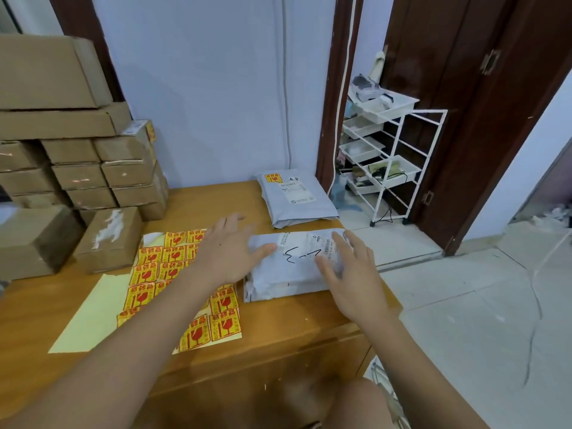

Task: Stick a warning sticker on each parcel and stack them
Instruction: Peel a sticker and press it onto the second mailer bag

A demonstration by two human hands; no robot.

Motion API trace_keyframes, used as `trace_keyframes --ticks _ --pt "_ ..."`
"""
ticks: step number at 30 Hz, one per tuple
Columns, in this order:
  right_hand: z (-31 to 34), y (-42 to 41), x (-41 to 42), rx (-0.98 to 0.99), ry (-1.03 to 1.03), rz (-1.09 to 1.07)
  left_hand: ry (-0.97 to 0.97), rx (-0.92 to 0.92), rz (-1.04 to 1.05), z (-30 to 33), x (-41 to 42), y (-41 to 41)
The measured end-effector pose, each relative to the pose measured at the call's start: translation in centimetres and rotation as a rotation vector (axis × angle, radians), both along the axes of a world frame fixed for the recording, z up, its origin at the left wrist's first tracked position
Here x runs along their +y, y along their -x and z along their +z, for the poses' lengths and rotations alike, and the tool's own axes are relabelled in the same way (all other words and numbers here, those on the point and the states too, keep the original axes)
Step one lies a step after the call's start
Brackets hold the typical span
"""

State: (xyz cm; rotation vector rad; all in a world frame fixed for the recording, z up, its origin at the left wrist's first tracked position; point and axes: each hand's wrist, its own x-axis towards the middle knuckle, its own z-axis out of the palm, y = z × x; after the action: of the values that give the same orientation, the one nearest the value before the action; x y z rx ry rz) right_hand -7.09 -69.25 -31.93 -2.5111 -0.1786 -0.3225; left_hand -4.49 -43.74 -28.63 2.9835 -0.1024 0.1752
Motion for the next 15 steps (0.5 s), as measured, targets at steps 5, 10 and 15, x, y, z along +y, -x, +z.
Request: trace_keyframes --ticks 5,10,15 --pt "-1.6 4.3 1.9 -0.06 -0.057 -0.119 0.047 0.17 -0.223 -1.9 -1.1 -3.7" --pt "-2.3 5.1 3.0 0.119 -0.127 -0.138 0.101 0.203 -0.256 -2.8 -1.5 -4.3" --pt "-1.6 3.6 4.7 0.171 -0.292 -0.089 0.169 0.17 -0.245 -2.7 -2.1 -2.6"
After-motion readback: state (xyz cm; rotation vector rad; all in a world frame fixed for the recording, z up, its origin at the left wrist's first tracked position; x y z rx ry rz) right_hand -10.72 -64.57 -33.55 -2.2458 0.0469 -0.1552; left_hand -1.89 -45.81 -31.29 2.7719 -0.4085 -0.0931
